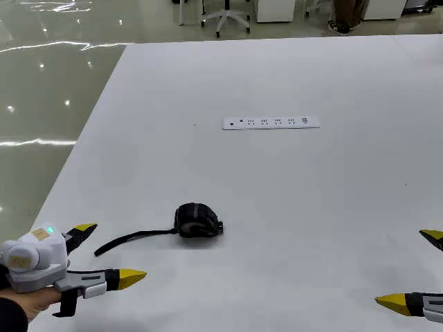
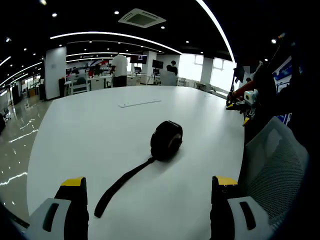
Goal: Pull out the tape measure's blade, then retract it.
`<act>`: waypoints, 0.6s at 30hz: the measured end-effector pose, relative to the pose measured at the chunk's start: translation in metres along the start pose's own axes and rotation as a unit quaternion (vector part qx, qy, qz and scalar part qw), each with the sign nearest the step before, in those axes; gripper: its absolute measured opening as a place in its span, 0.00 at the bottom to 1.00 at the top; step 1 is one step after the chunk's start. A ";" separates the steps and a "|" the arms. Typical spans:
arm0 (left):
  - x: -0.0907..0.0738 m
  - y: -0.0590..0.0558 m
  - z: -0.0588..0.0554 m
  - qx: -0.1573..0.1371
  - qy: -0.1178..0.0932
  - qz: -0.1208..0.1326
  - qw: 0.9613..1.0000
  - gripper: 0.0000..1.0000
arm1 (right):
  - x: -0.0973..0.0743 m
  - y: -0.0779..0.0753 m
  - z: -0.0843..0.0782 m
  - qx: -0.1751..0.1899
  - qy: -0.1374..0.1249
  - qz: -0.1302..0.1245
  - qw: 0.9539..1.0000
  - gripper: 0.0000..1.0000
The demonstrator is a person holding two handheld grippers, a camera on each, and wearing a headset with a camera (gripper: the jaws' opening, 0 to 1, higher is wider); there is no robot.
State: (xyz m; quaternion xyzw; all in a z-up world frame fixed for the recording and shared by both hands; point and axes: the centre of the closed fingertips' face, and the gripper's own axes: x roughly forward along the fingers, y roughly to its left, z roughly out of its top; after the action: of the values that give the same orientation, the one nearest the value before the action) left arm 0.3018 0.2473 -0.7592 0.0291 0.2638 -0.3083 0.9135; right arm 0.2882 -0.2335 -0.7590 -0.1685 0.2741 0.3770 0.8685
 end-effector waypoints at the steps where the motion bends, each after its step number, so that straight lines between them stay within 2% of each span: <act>1: 0.000 0.002 0.000 -0.001 -0.003 0.002 1.000 1.00 | 0.000 0.000 -0.002 0.002 0.002 -0.003 1.000 1.00; 5: 0.002 0.005 0.003 -0.002 -0.007 0.006 1.000 1.00 | 0.000 0.003 -0.002 0.005 0.004 -0.003 1.000 1.00; 10: 0.000 0.002 0.006 0.003 -0.010 0.005 1.000 1.00 | -0.001 0.002 0.002 0.002 0.001 -0.004 1.000 1.00; 18: -0.006 0.002 0.004 0.007 -0.010 0.009 1.000 1.00 | -0.004 -0.001 0.006 -0.009 -0.002 -0.005 1.000 1.00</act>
State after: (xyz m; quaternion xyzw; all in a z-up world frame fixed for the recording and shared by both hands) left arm 0.3007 0.2511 -0.7527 0.0345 0.2520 -0.3025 0.9186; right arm 0.2884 -0.2332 -0.7512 -0.1766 0.2678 0.3757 0.8694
